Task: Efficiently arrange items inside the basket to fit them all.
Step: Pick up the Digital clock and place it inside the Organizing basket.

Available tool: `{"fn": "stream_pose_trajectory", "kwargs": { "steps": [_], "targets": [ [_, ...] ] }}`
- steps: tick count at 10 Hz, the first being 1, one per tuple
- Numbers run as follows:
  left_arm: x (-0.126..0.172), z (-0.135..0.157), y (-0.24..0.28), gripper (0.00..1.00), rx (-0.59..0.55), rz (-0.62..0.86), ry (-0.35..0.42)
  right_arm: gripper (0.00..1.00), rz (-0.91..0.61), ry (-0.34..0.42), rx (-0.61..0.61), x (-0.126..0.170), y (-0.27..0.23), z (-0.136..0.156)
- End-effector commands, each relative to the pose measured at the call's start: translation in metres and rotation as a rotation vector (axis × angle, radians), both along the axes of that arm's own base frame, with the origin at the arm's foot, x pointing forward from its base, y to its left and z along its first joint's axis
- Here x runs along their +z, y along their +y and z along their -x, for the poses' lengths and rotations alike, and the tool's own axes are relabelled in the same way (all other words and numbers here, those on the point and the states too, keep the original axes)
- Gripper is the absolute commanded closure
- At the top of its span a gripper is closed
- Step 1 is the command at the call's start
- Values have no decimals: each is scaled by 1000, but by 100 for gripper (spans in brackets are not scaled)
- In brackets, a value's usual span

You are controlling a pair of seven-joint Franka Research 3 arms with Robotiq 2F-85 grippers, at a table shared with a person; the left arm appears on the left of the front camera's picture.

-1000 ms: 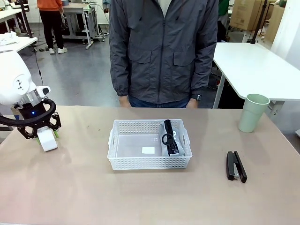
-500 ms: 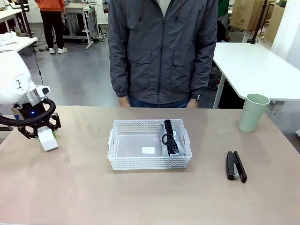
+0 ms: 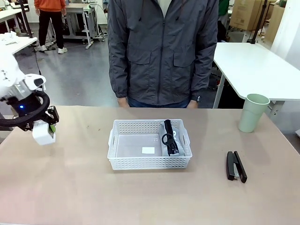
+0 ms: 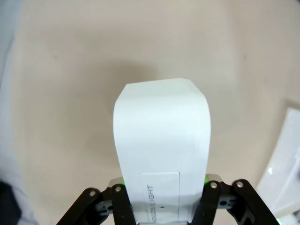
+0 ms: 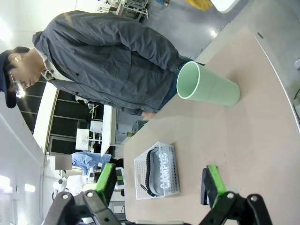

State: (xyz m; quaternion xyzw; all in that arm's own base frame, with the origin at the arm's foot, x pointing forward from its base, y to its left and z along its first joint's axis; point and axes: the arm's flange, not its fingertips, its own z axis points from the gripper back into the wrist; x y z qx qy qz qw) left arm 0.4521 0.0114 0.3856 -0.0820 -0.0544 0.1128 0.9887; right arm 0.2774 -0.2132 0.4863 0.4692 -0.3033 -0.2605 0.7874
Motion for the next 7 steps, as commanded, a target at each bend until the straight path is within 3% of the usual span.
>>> {"fn": "stream_pose_trajectory", "kwargs": {
  "steps": [1, 3, 4, 6, 7],
  "targets": [
    [23, 48, -3, 100, -292, 36, -70, 0, -9, -26, 0, 1, -2, -2],
    [36, 87, -8, 100, -643, 0, -94, 0, -9, -26, 0, 1, -2, -2],
    [38, 102, -10, 100, -744, -44, -146, 0, -9, -26, 0, 1, -2, -2],
    [35, 114, -13, 100, -777, -87, -210, 0, -9, -26, 0, 1, -2, -2],
    [35, 111, -12, 68, -694, -78, -194, 0, -9, -26, 0, 1, -2, -2]
  ]
}}
